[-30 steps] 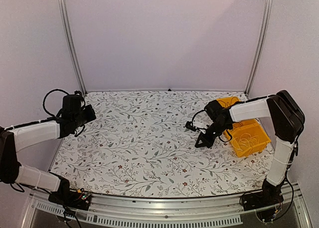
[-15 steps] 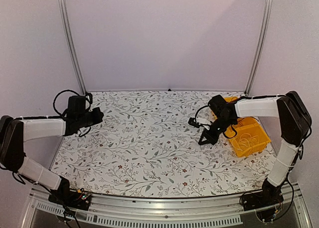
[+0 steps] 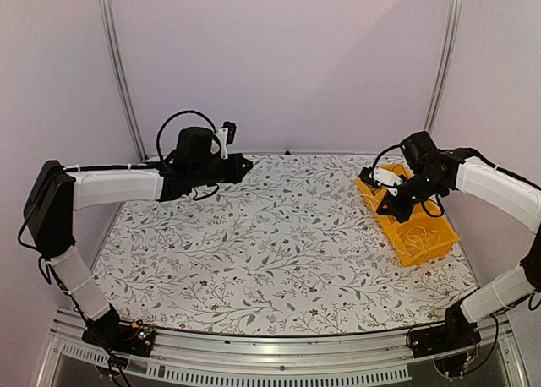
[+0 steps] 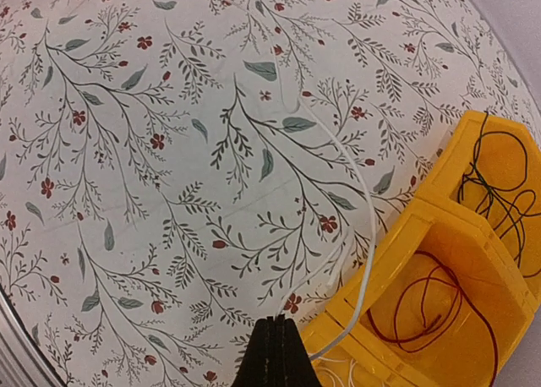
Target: Untangle the cables
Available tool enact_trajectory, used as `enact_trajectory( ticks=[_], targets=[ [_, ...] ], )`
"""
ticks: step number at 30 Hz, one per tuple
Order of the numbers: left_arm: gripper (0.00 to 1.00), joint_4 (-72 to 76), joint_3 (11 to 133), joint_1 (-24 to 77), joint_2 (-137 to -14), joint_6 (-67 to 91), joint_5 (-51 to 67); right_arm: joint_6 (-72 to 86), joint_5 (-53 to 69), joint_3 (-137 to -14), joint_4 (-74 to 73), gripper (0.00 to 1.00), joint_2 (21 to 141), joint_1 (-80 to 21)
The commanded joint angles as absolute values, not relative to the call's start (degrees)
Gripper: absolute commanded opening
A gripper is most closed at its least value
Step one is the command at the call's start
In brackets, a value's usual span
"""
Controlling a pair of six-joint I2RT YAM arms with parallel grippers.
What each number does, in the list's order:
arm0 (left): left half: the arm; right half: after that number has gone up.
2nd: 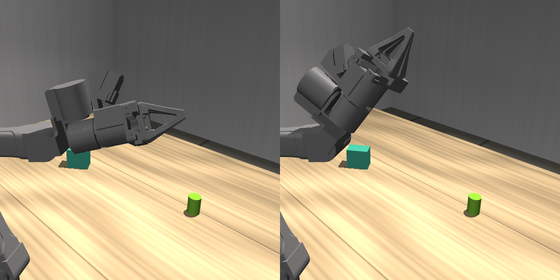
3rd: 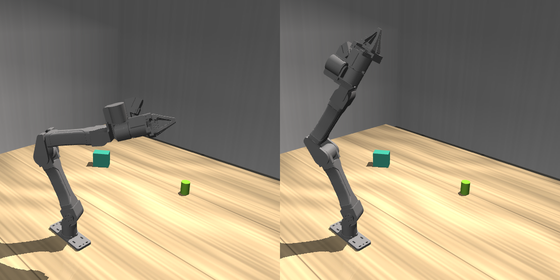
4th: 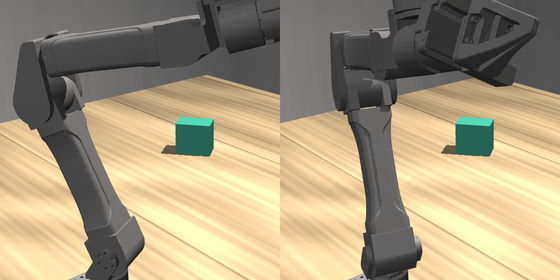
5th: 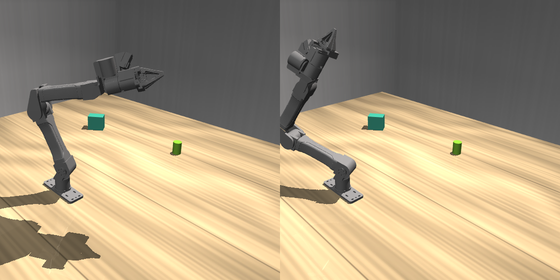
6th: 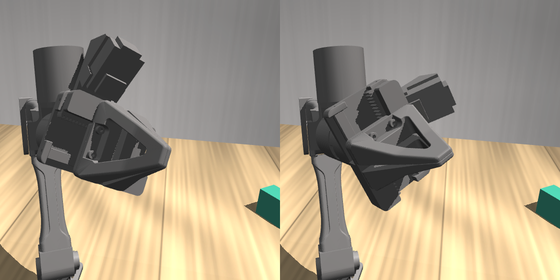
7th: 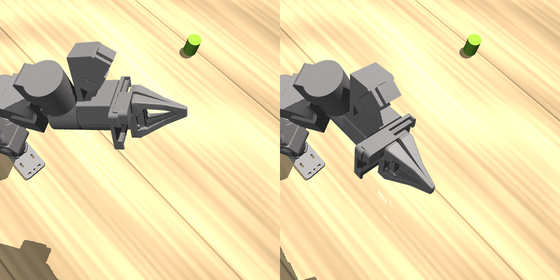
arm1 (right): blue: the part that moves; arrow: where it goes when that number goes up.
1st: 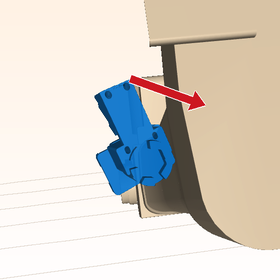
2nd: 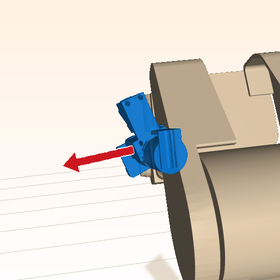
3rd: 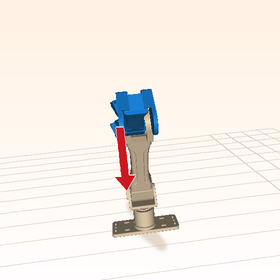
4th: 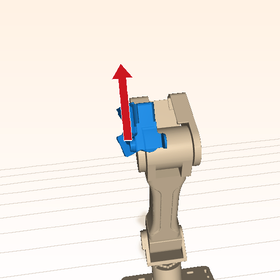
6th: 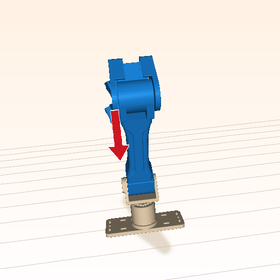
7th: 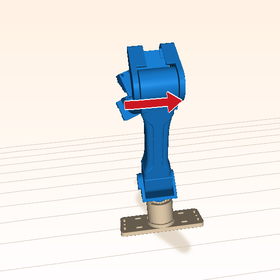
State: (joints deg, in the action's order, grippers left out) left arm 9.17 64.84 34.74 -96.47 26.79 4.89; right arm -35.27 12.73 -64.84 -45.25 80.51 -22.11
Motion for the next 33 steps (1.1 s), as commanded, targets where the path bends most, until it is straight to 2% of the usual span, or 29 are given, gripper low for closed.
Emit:
enact_trajectory(
  ticks=[1,10,12,14,15,18,20,26,33],
  targets=[
    [0.00,11.56,74.22,41.89,-106.25,25.82,5.50,-38.54,-0.50,-60.05,-48.94,0.00,73.39,-17.64],
    [0.00,15.88,102.55,51.22,-131.86,33.93,13.17,-48.16,-8.64,-47.66,-44.93,0.00,66.41,-4.22],
    [0.00,15.77,107.47,52.49,-136.11,35.49,14.27,-49.00,-10.30,-46.30,-42.55,0.11,66.96,-3.41],
    [0.00,15.10,110.75,53.25,-138.81,36.53,15.33,-48.84,-9.99,-48.14,-43.21,0.14,68.08,-3.18],
    [0.00,14.92,111.35,53.40,-139.35,36.90,15.51,-48.46,-8.70,-49.97,-44.60,0.18,68.46,-3.21],
    [0.00,15.29,110.34,53.53,-138.89,36.72,15.12,-47.30,-1.09,-56.86,-50.20,0.44,68.73,-3.25],
    [0.00,16.47,108.58,53.53,-137.83,36.42,14.86,-46.72,5.89,-61.22,-54.09,0.53,68.77,-3.19],
    [0.00,18.67,108.07,53.55,-137.54,36.18,17.66,-45.90,21.28,-66.02,-55.49,0.59,69.53,-3.54],
    [0.00,18.85,107.05,53.53,-136.07,36.23,17.76,-44.67,19.84,-66.77,-47.57,0.65,74.17,-6.04]
  ],
)
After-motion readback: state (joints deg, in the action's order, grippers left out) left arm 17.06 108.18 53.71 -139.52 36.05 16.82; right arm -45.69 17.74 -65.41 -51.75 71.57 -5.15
